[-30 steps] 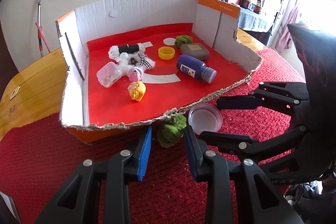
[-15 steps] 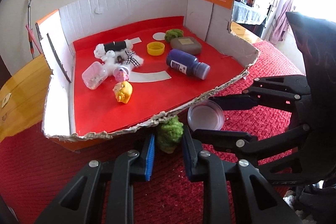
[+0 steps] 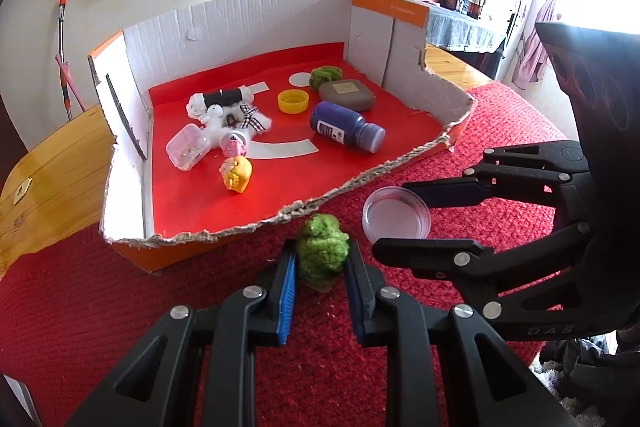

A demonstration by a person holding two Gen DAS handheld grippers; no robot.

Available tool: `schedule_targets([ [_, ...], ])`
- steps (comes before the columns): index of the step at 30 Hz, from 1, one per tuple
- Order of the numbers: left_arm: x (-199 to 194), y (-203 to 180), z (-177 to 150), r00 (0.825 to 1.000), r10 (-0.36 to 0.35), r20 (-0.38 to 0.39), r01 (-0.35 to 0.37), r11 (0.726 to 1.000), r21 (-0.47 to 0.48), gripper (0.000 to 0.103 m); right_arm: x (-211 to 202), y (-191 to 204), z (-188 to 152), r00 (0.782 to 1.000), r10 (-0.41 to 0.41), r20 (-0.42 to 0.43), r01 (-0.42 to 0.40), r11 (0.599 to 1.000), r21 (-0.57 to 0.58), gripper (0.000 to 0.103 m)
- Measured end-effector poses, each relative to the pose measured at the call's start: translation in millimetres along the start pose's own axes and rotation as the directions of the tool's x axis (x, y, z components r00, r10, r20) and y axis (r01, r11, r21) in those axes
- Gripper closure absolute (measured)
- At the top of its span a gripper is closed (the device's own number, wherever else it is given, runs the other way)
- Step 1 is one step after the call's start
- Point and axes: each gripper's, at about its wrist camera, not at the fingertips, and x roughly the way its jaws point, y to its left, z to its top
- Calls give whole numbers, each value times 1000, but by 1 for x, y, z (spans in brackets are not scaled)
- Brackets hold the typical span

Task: Organize objects
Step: 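Grasp the green plush with the left gripper while the right gripper grasps the clear round lid, then carry the green plush into the box with the left gripper while the right carries the clear lid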

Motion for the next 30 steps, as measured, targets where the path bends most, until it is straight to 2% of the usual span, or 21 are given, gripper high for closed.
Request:
schedule_targets([
  [9, -22, -10, 1, 999, -22, 40, 22, 1000, 18, 80, -20, 4, -1, 999, 33, 21, -33, 999, 9, 64],
  [20, -44, -5, 19, 996, -6, 86, 5, 1000, 14, 80, -56, 0, 11, 987, 147, 71, -151, 988, 44, 63],
  [26, -37, 9, 37, 998, 5, 57, -4, 1000, -18, 80, -59, -12, 31, 987, 137, 87, -142, 988, 60, 63],
  [30, -24, 18, 48, 1000, 8, 8, -7, 1000, -30, 80, -47, -26, 44, 989, 139, 59, -144, 985, 93, 63],
])
